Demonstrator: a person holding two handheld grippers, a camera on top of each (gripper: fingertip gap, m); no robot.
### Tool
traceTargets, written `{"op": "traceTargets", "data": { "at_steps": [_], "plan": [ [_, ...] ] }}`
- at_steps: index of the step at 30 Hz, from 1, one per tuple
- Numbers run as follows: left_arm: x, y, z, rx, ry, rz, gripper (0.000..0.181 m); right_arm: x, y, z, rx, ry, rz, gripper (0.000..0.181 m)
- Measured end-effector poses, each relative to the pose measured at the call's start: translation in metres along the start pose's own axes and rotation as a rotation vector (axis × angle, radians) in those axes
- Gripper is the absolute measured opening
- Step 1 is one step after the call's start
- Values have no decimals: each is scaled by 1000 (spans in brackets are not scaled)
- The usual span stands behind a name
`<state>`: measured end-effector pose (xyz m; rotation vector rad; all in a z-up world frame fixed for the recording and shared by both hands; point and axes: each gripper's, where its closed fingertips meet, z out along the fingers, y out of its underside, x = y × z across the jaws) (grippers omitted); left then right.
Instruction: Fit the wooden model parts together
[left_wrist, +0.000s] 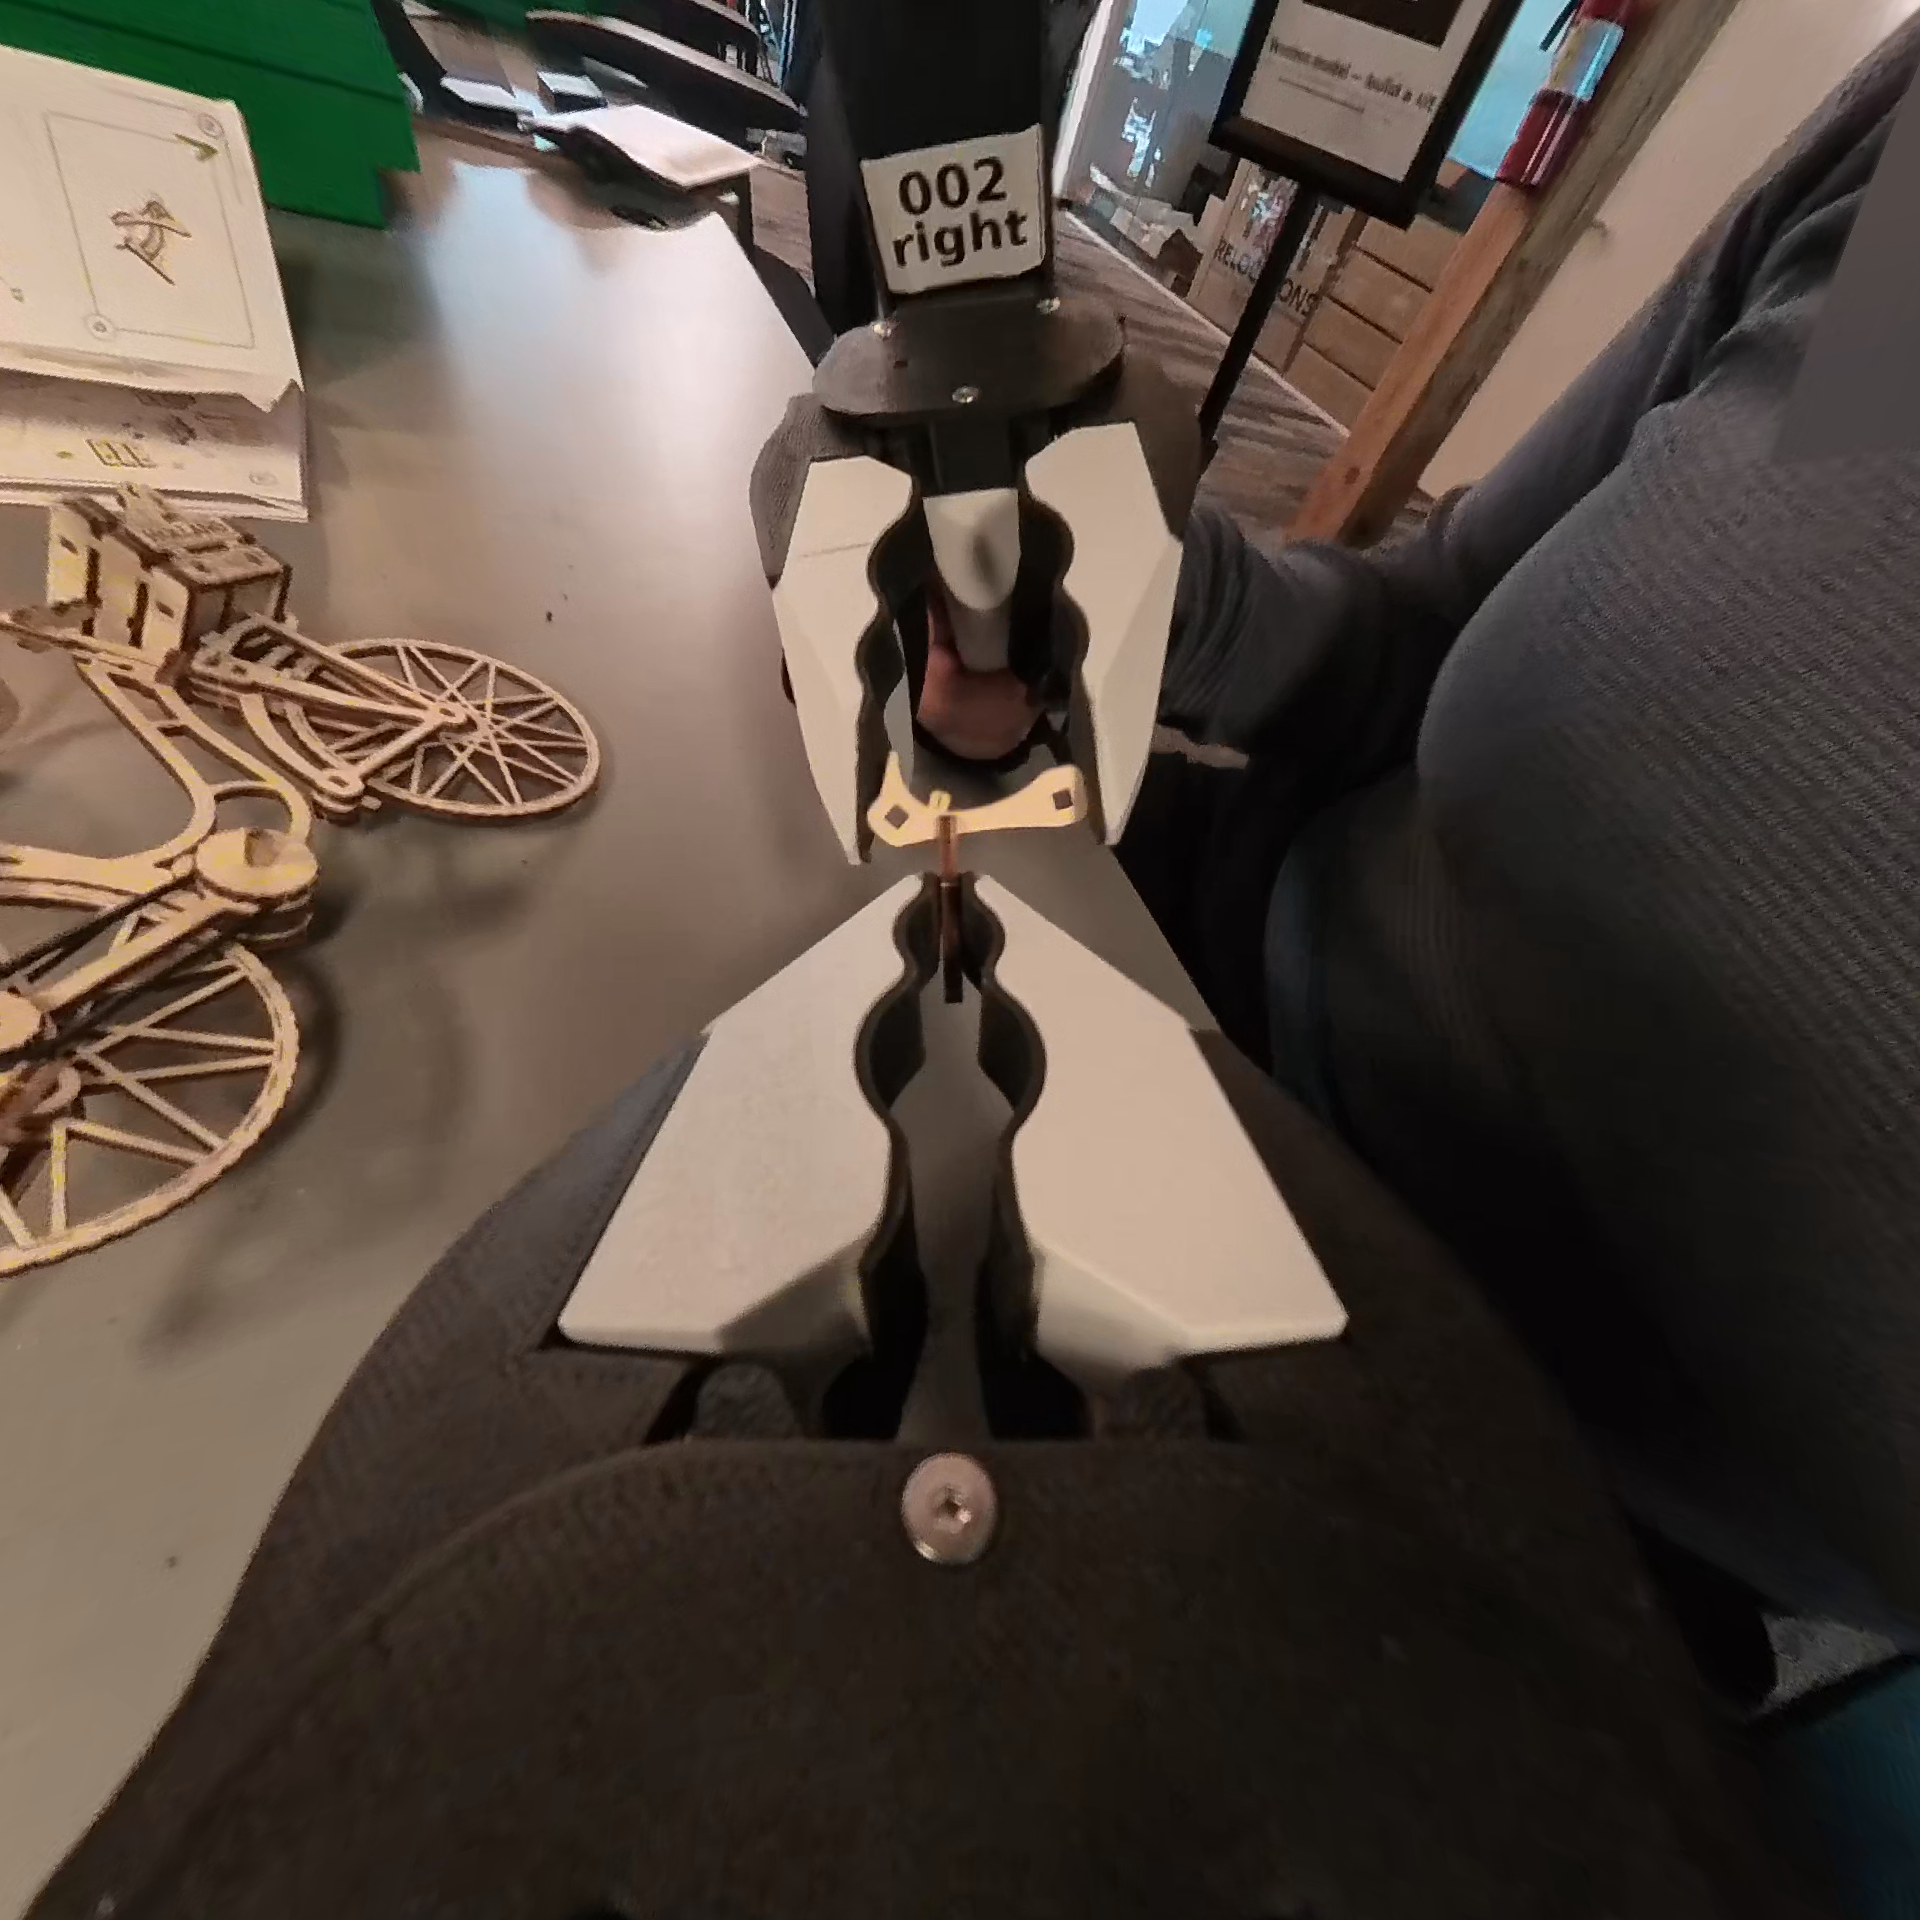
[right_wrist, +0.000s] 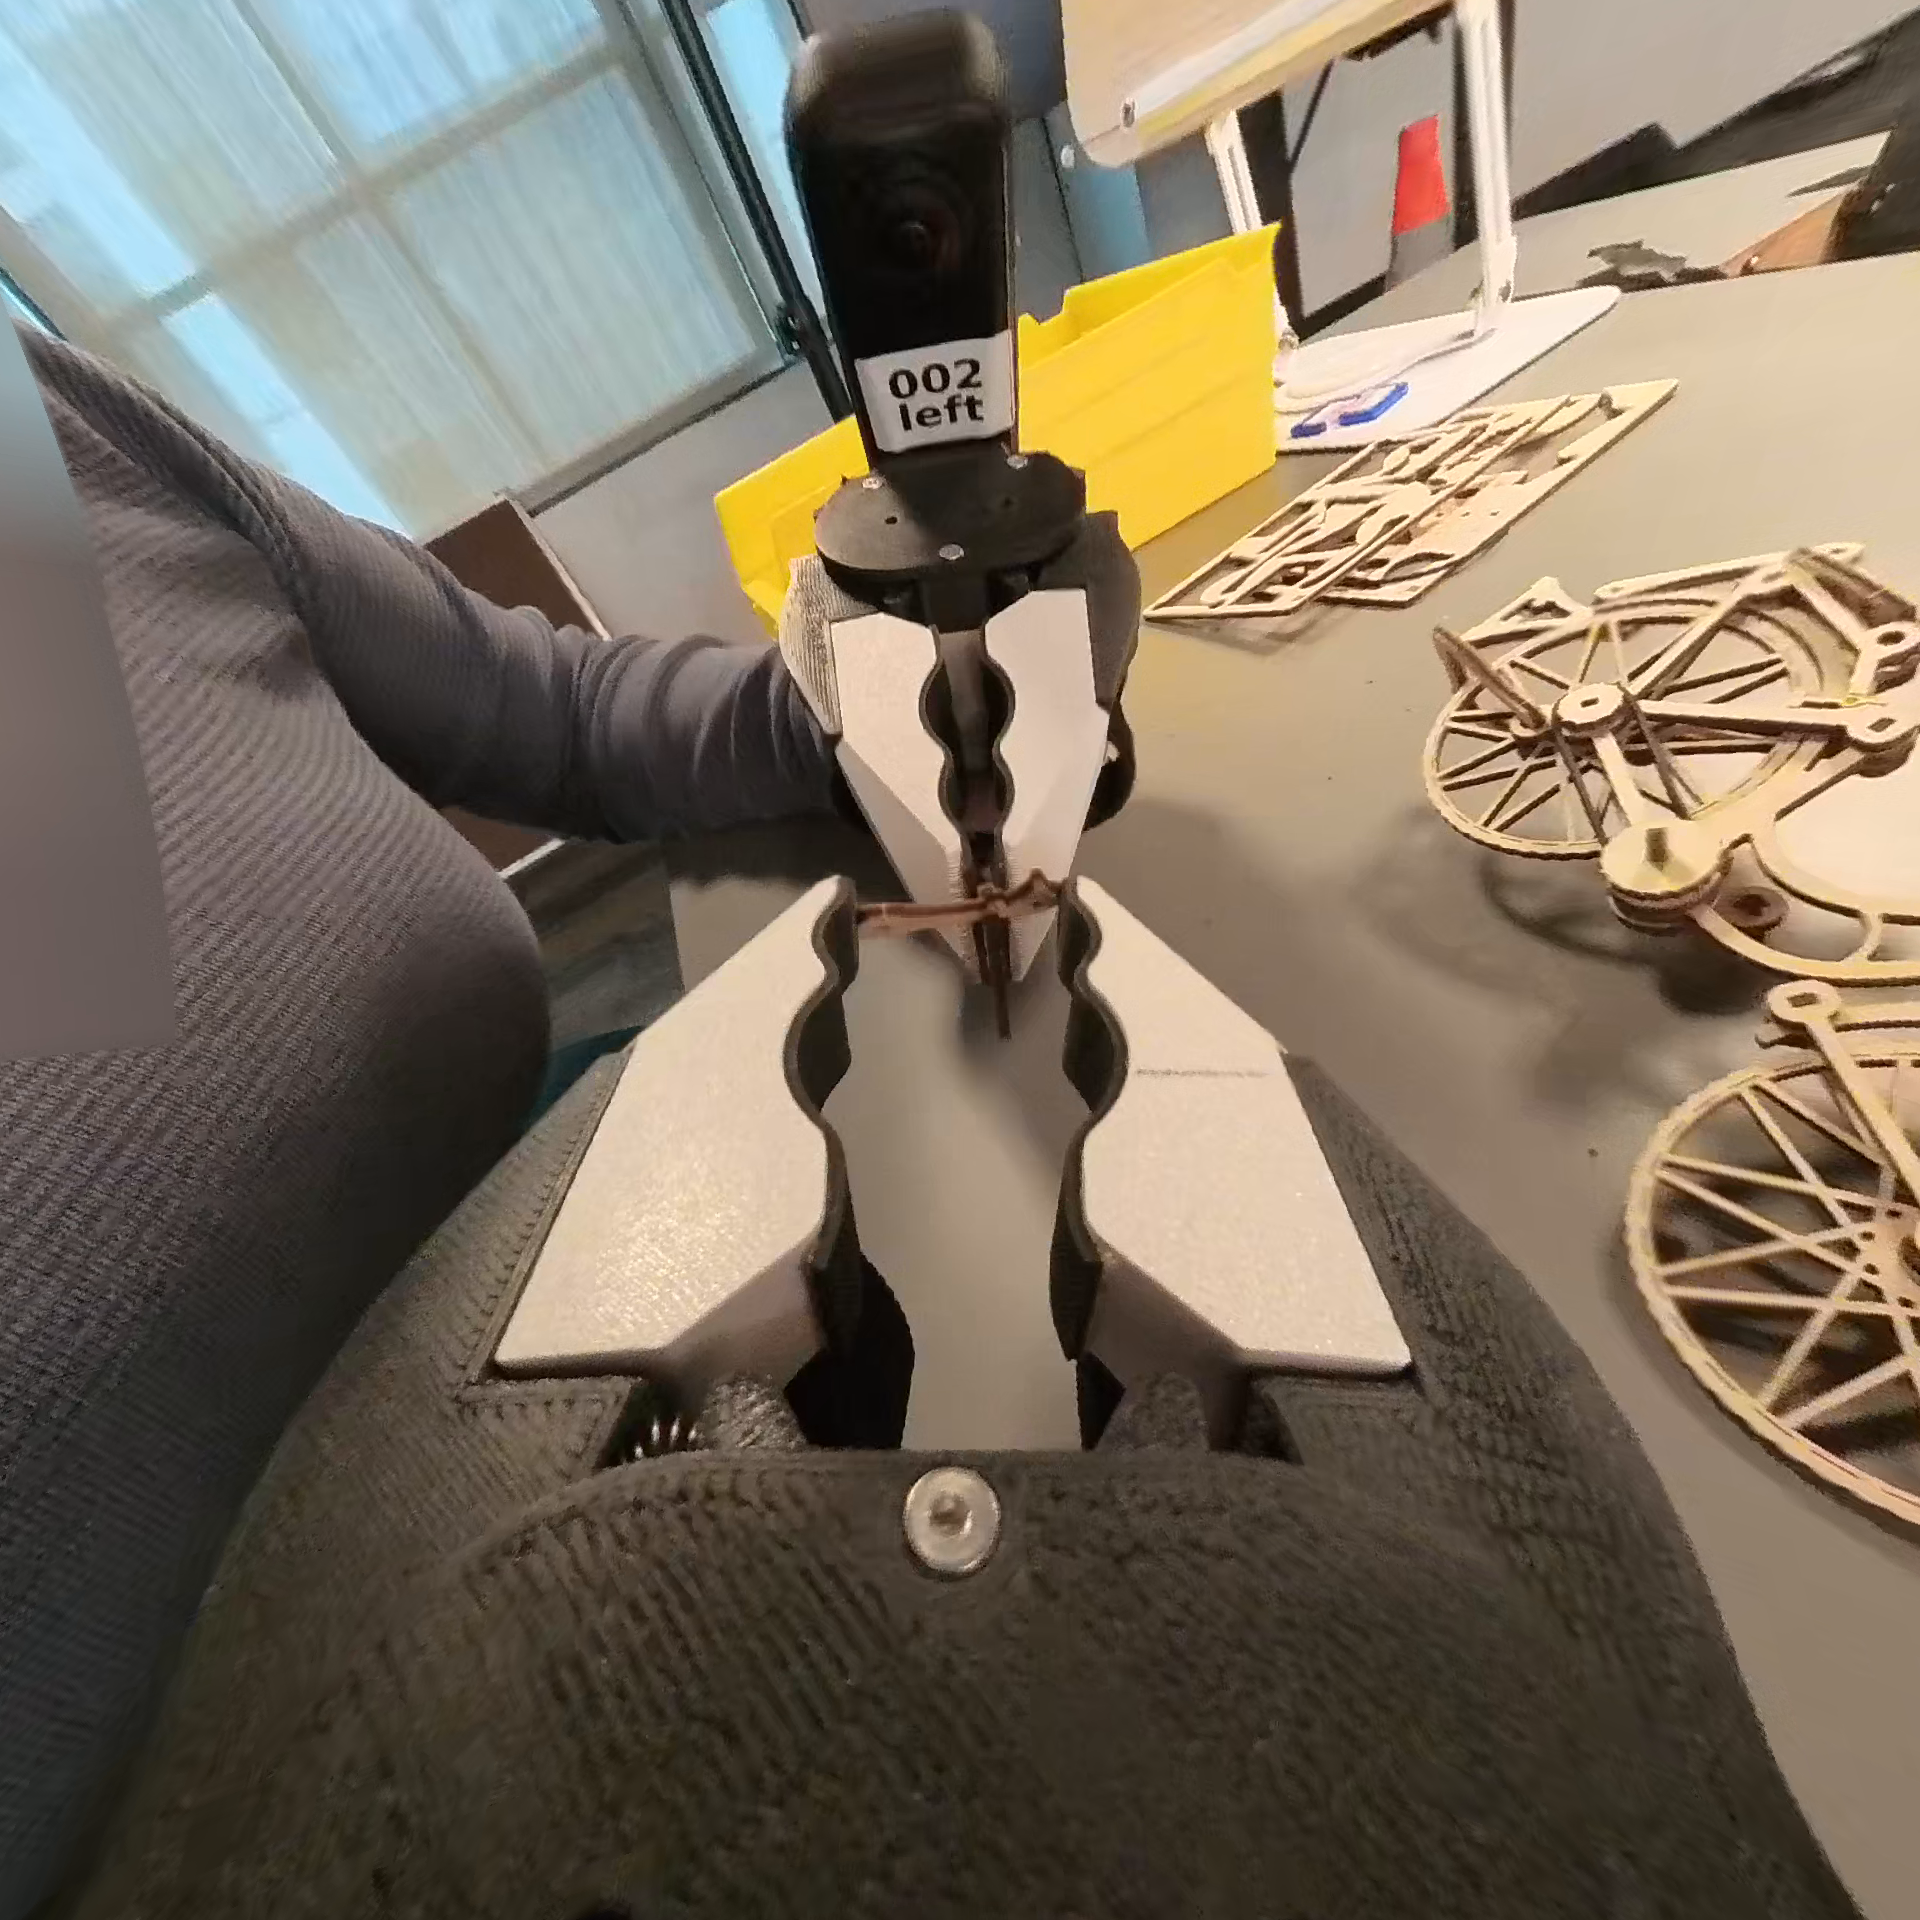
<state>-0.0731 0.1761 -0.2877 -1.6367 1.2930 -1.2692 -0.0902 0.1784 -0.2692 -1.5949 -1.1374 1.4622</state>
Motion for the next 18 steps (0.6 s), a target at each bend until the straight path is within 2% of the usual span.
{"op": "traceTargets", "data": {
  "at_steps": [6,9,11,16,18],
  "plan": [
    [-9,-25,18,112,-99,112,2,5,-17,-24,113,-78,13,37],
    [-16,-43,26,214,-182,188,8,10,-26,-37,168,-95,-26,36],
    [-21,-56,34,282,-194,174,13,16,-35,-49,226,-79,-67,36],
    [-43,-85,50,437,-236,94,40,26,-63,-87,448,-51,-113,37],
    [-47,-94,53,498,-232,74,43,28,-69,-99,506,-20,-129,36]
  ]
}}
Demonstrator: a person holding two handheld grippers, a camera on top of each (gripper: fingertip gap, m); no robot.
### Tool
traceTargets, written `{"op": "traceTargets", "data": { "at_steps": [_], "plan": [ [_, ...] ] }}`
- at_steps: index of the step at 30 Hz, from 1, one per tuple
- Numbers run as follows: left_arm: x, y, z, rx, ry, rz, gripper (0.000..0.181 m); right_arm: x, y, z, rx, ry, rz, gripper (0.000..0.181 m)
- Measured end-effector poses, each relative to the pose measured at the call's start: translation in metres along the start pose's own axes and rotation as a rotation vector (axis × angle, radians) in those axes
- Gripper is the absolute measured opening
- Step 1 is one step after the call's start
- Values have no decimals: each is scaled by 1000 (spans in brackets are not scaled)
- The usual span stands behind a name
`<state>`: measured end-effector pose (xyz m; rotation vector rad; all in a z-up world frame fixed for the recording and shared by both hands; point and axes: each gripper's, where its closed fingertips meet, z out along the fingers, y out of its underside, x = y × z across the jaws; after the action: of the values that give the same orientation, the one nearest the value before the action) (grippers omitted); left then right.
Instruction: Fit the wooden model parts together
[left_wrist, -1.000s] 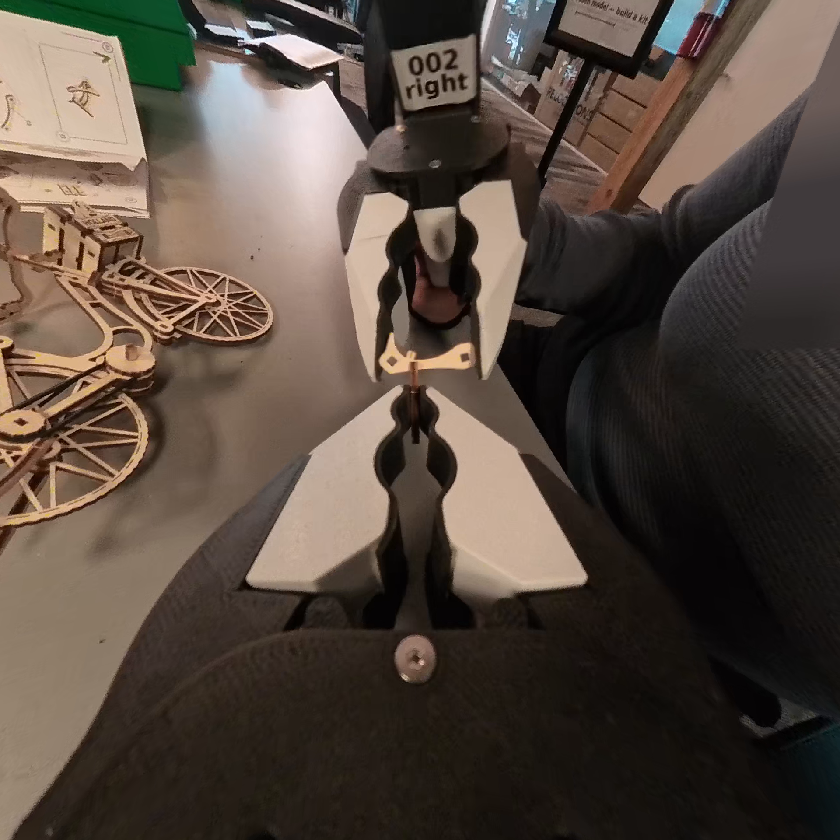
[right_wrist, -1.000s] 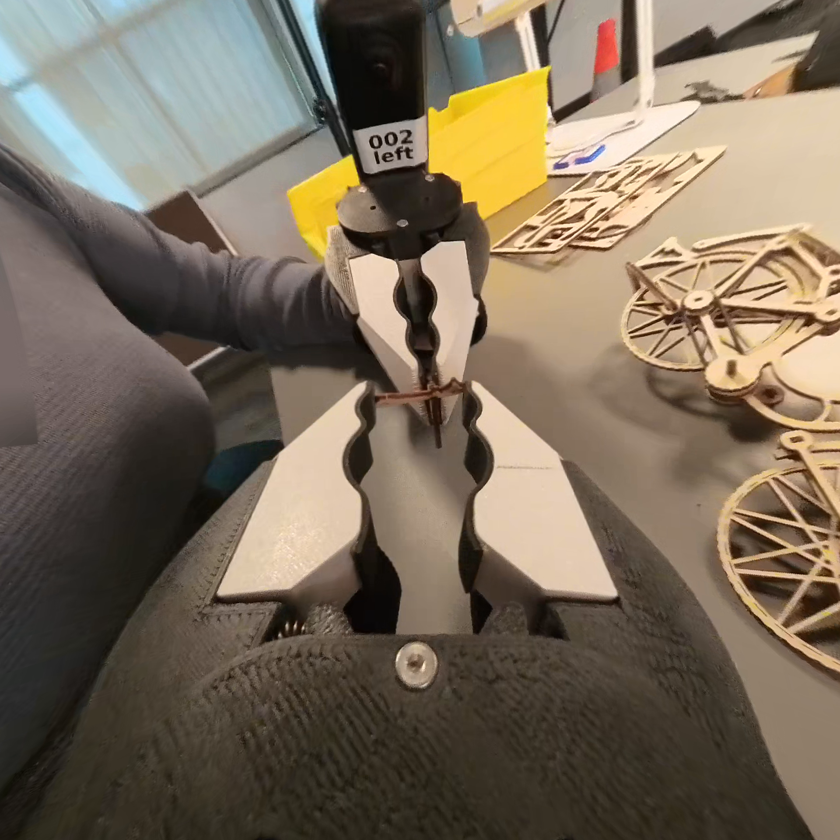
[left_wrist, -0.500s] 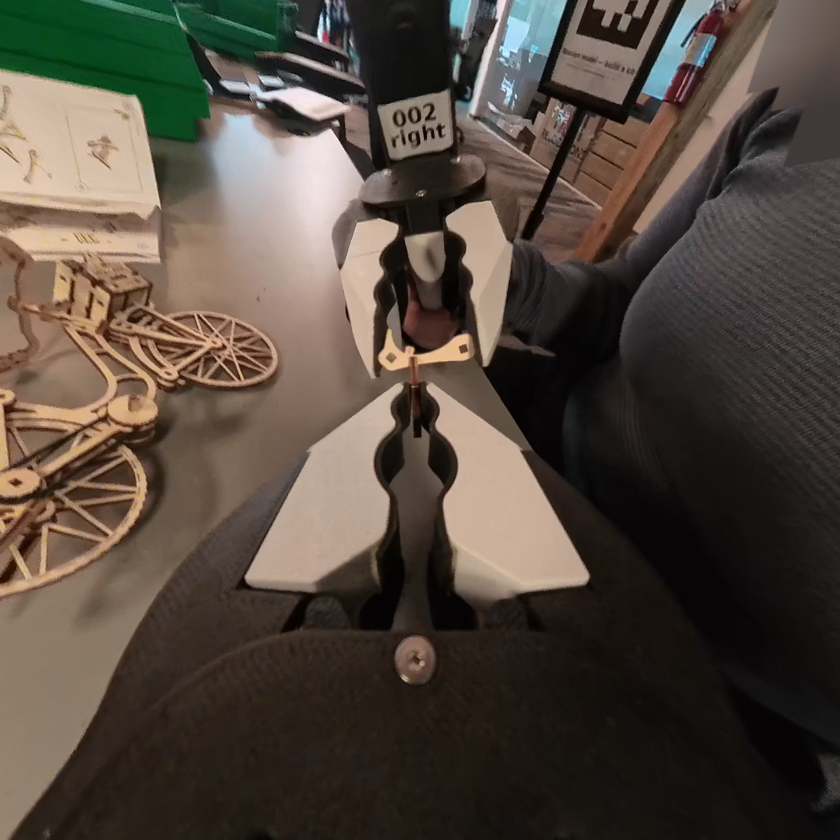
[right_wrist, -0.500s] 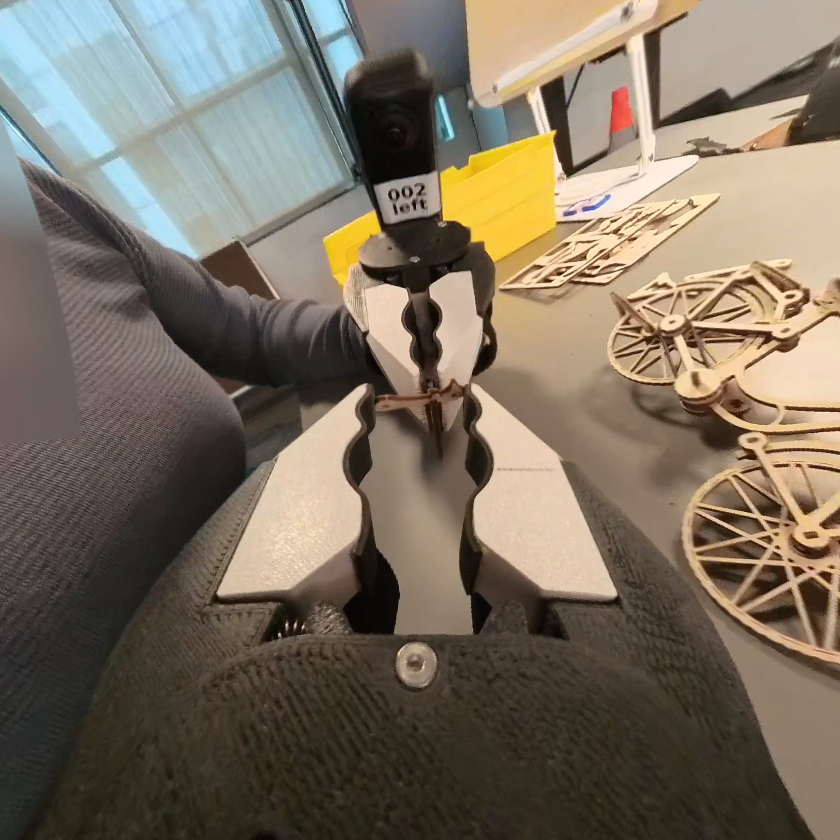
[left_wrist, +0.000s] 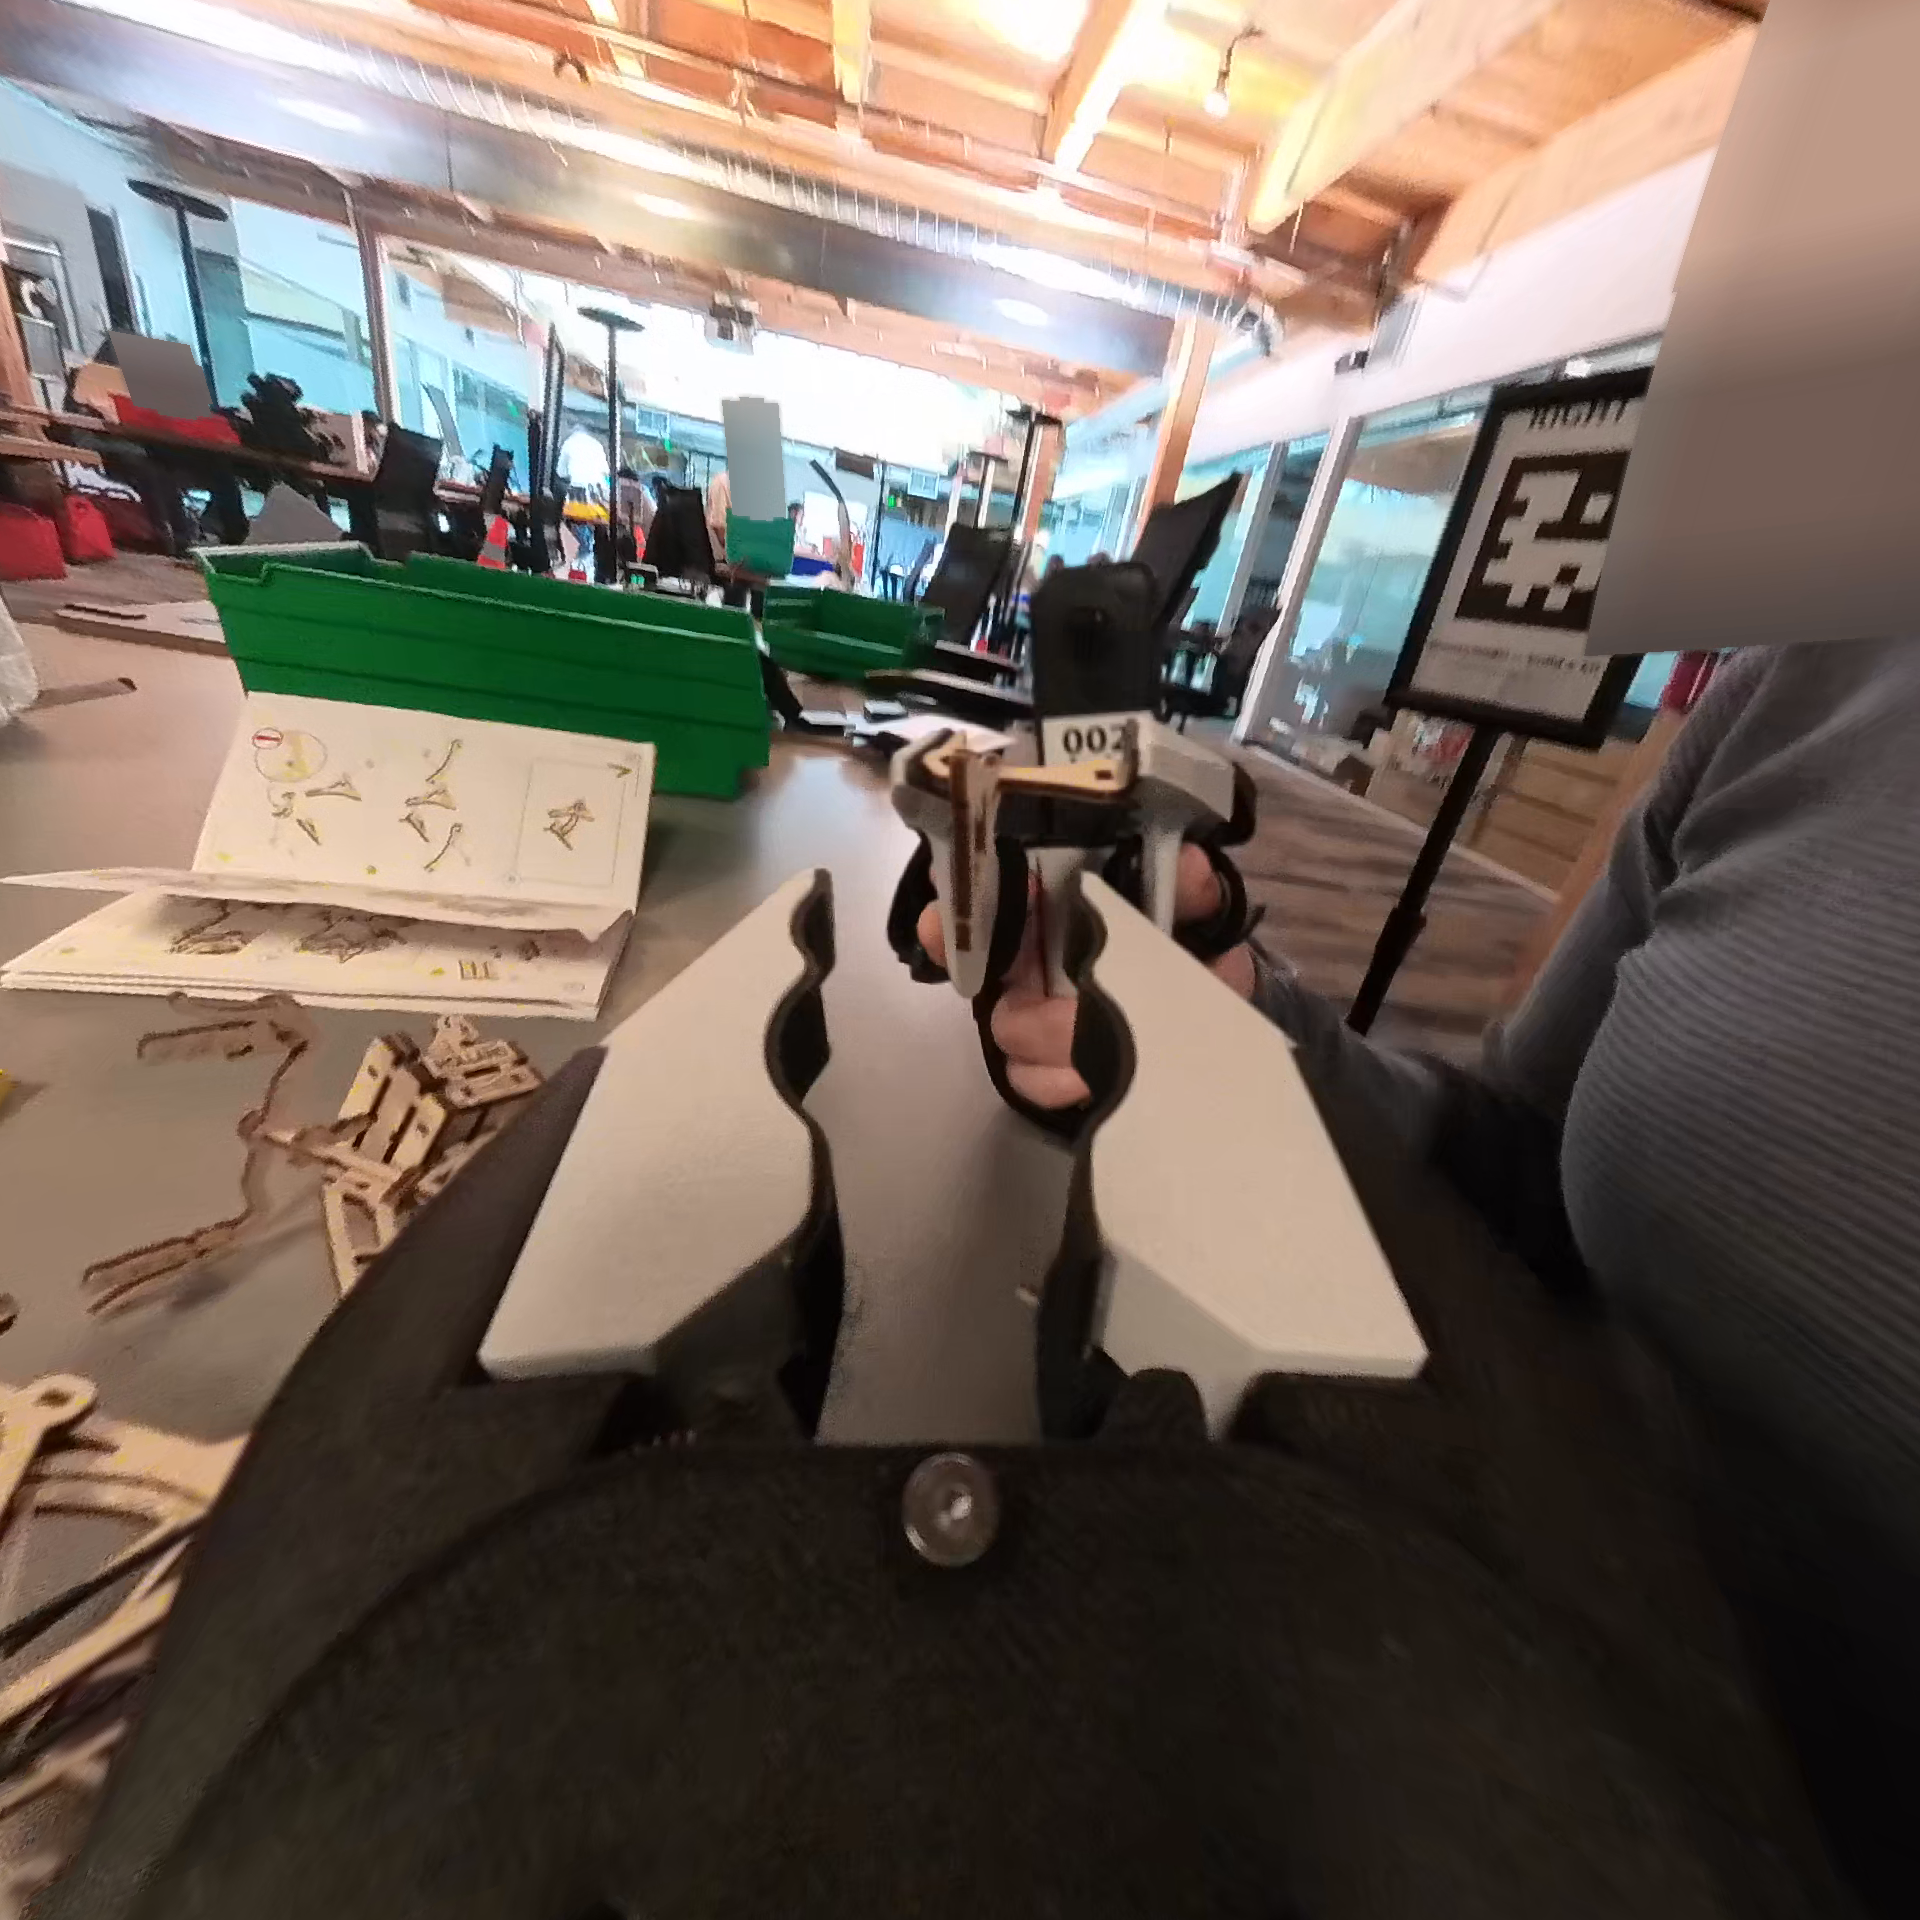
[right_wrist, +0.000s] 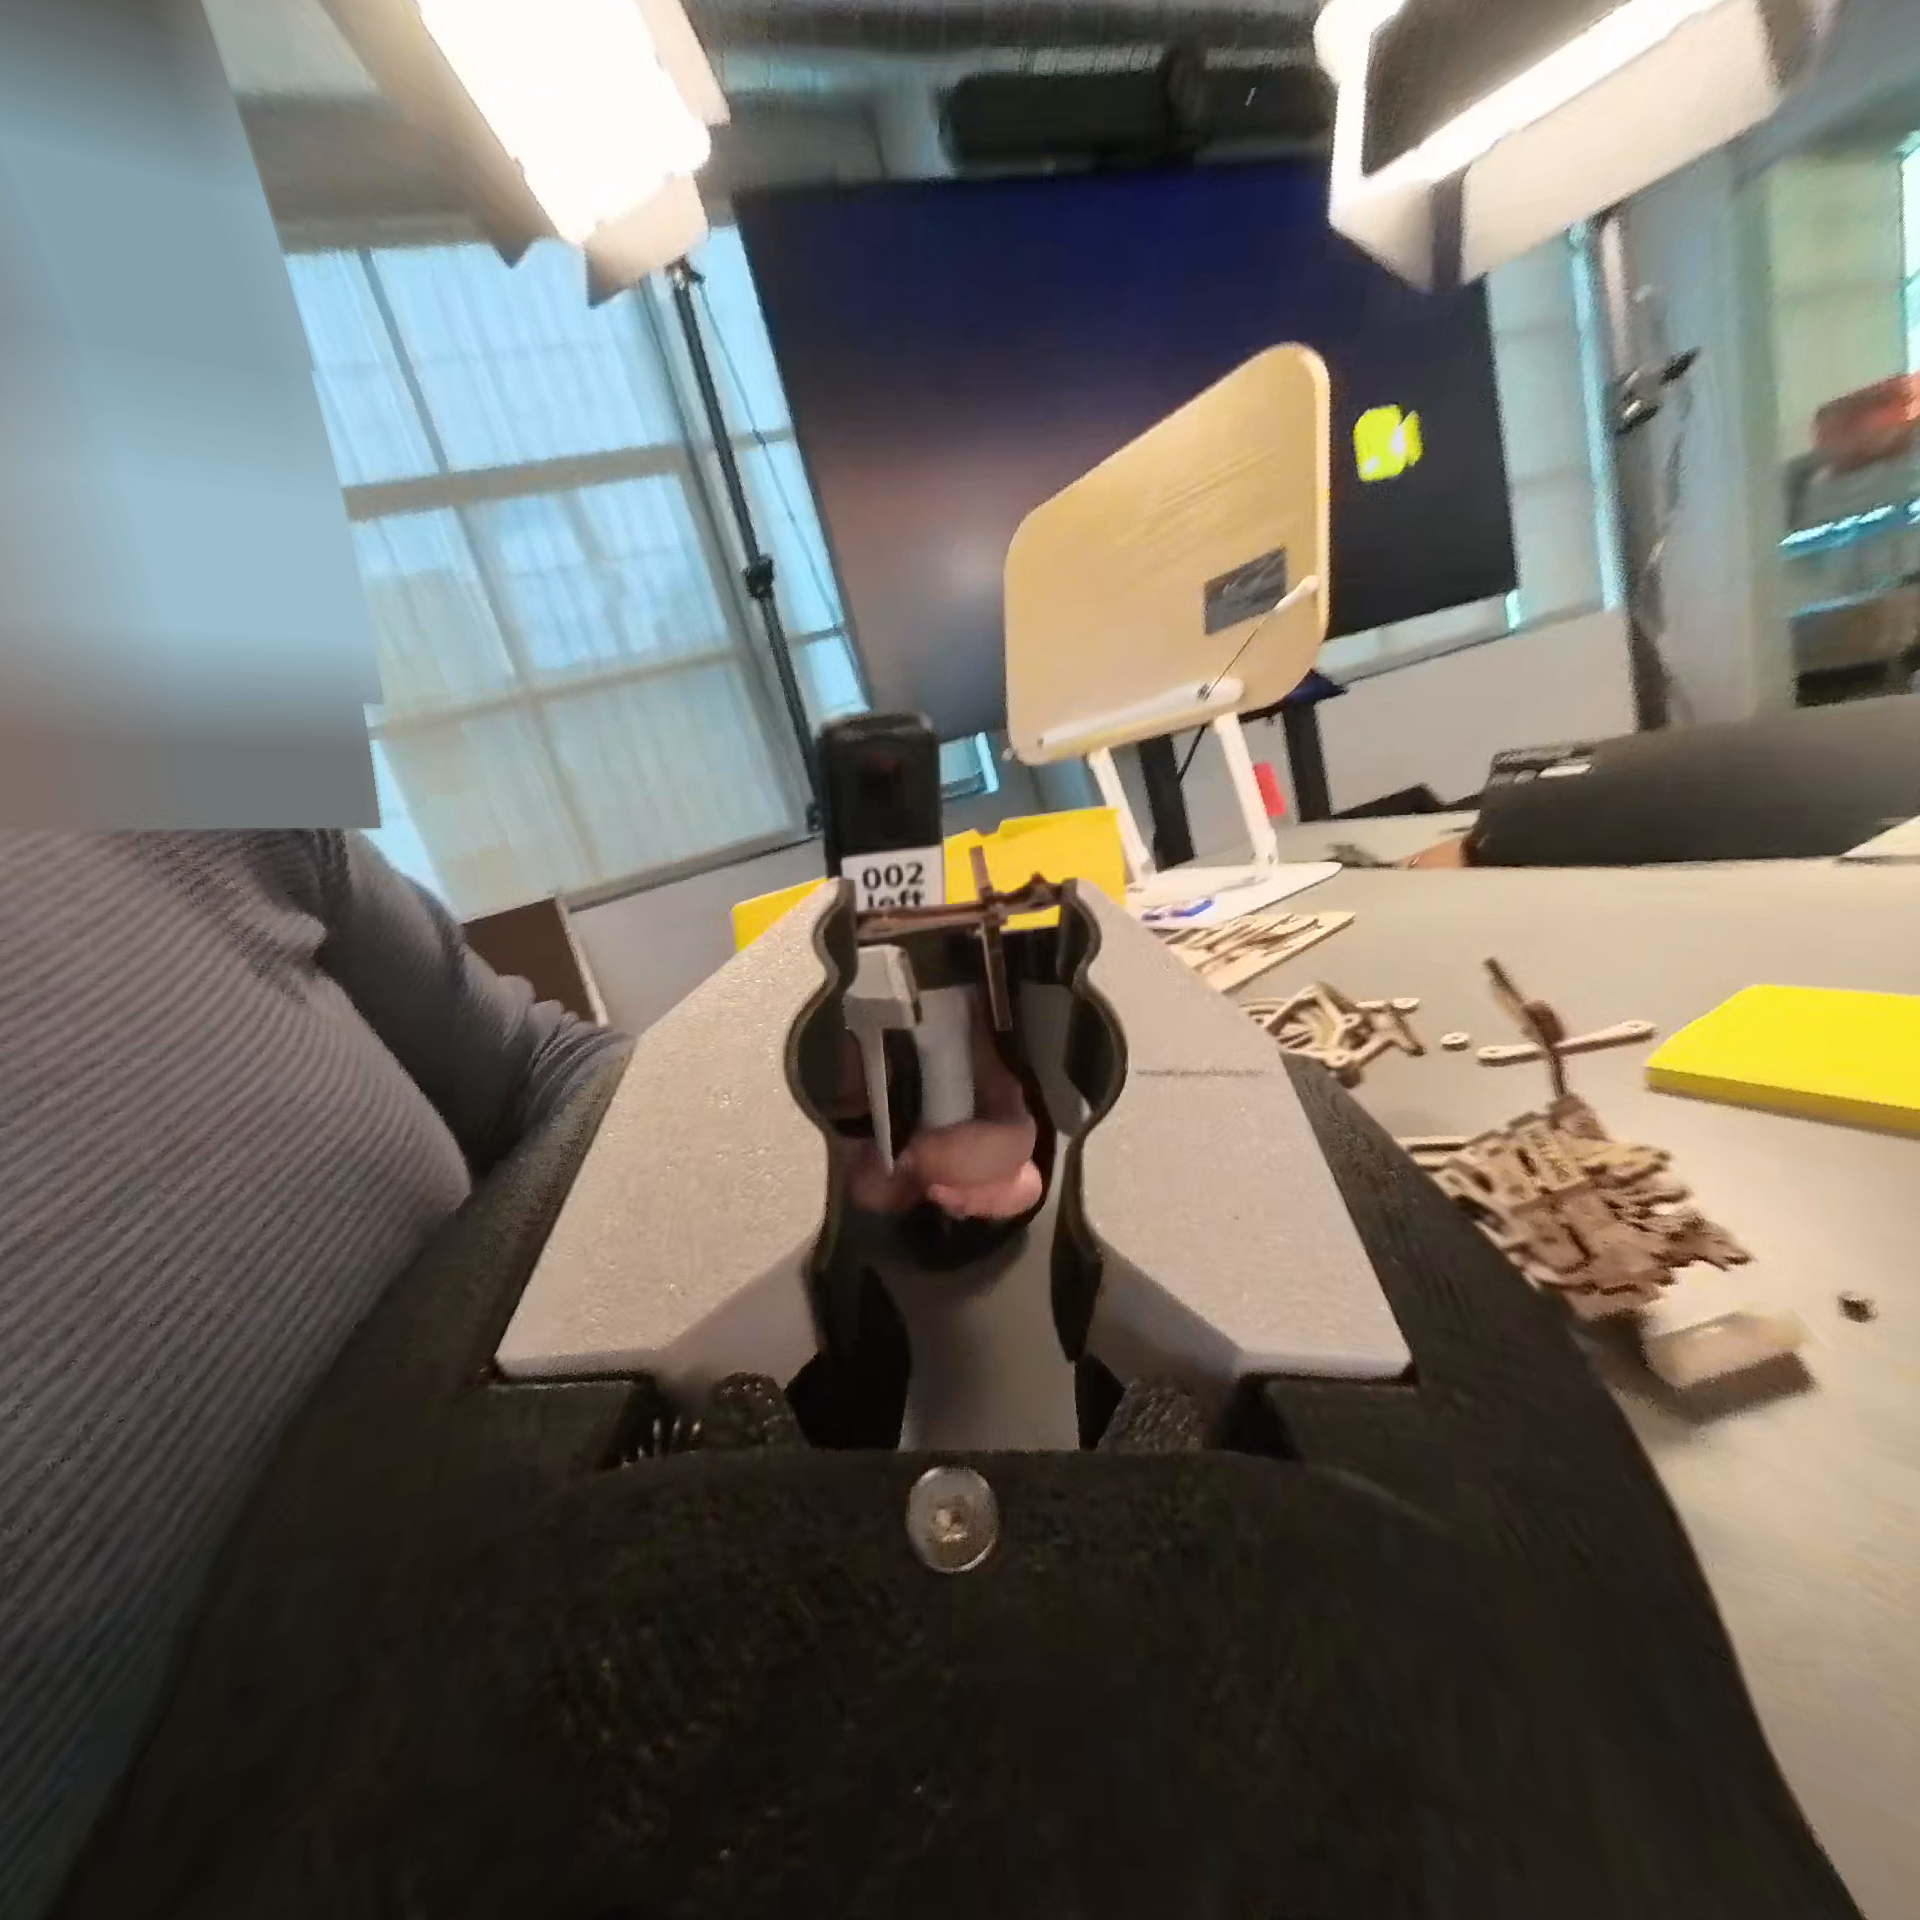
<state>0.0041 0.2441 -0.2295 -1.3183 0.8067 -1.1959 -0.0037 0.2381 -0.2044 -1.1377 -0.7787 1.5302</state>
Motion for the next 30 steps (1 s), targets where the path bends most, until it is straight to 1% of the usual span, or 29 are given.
{"op": "traceTargets", "data": {
  "at_steps": [3,7,10,14,18,22,24,30],
  "plan": [
    [-9,-6,7,58,-11,-53,42,7,-12,-9,67,54,-24,37],
    [-10,-7,15,78,63,-146,42,13,-19,-16,123,61,31,36],
    [-4,-10,13,95,129,-182,32,14,-15,-13,99,62,38,37],
    [7,-11,8,99,210,-200,16,11,-12,-10,95,17,67,36],
    [5,-12,7,107,186,-180,15,11,-12,-9,103,5,96,36],
    [3,-11,7,106,152,-151,16,5,-6,-4,64,-29,93,36],
    [5,-13,6,111,157,-134,1,5,-3,-2,44,-30,84,36],
    [1,-18,-2,146,155,-167,3,8,-7,-5,72,-23,102,36]
  ]
}}
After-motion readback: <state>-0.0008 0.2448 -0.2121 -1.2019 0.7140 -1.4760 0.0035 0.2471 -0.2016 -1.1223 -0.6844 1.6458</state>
